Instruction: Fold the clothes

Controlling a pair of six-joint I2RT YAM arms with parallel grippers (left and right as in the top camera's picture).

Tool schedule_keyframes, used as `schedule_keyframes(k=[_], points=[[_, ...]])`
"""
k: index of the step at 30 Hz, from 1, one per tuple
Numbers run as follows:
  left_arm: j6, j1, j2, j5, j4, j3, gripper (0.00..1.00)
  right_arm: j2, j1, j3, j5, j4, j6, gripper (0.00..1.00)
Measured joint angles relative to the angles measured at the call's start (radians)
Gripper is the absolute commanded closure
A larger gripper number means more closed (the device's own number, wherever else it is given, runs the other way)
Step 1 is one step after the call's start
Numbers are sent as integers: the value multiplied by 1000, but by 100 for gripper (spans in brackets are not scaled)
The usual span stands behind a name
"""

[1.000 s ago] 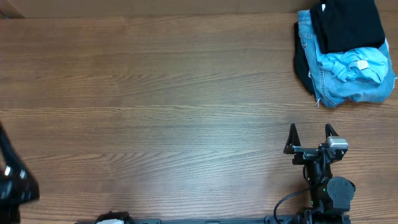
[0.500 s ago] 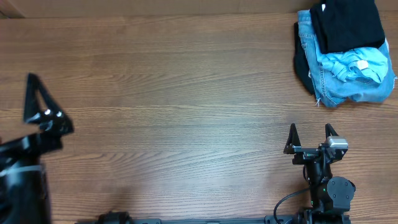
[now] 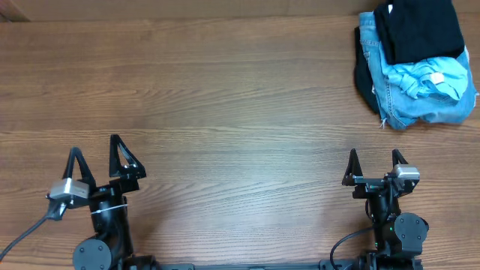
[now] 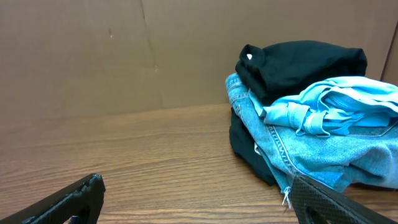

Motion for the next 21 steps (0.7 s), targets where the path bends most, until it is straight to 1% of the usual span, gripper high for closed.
schedule_keyframes(k=[5,6,9,13,17,19,21], points=[[-16,0,-117,0,13,-92,0,0,0,0,0,1,0,0],[-27,0,-139,0,36,-120,0,0,0,0,0,0,0,0],[-35,0,-143,0,101,-192,0,0,0,0,0,0,0,0],[-37,0,-143,0,100,-233,0,0,0,0,0,0,0,0],[-37,0,-144,0,45,-246,0,0,0,0,0,1,0,0],[-32,0,-145,8,-31,-247,0,0,0,0,0,0,0,0],[7,0,-145,36,-83,-249,0,0,0,0,0,0,0,0]])
